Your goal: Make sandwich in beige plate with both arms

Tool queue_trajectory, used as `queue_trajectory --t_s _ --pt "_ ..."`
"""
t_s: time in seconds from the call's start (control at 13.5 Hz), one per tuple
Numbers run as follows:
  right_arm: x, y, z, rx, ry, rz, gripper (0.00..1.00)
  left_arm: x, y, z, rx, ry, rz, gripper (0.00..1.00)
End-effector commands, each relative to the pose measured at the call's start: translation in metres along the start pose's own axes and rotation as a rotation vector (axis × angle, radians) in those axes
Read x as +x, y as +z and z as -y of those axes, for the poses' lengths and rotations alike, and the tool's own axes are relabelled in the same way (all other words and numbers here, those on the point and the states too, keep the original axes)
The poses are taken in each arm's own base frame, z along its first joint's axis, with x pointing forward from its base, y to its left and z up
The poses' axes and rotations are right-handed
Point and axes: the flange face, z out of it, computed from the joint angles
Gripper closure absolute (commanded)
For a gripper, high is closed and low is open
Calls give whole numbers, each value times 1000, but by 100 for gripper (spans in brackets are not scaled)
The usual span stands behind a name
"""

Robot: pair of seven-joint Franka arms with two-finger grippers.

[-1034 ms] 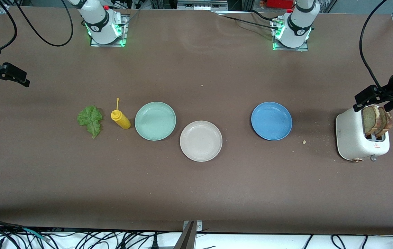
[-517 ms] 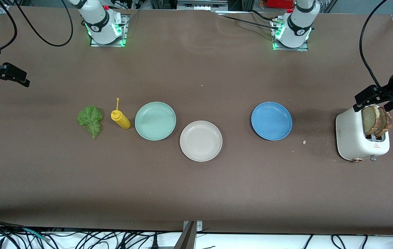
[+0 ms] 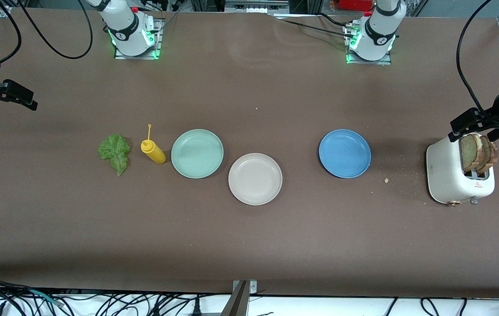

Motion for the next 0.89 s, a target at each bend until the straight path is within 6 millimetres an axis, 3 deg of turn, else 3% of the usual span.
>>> queue_trajectory --t_s 0.0,0.81 --pt "-1 -3 -1 7 16 3 0 -1 -2 -1 7 24 3 0" --pt "-1 -3 -1 7 16 3 0 1 4 -1 7 25 12 0"
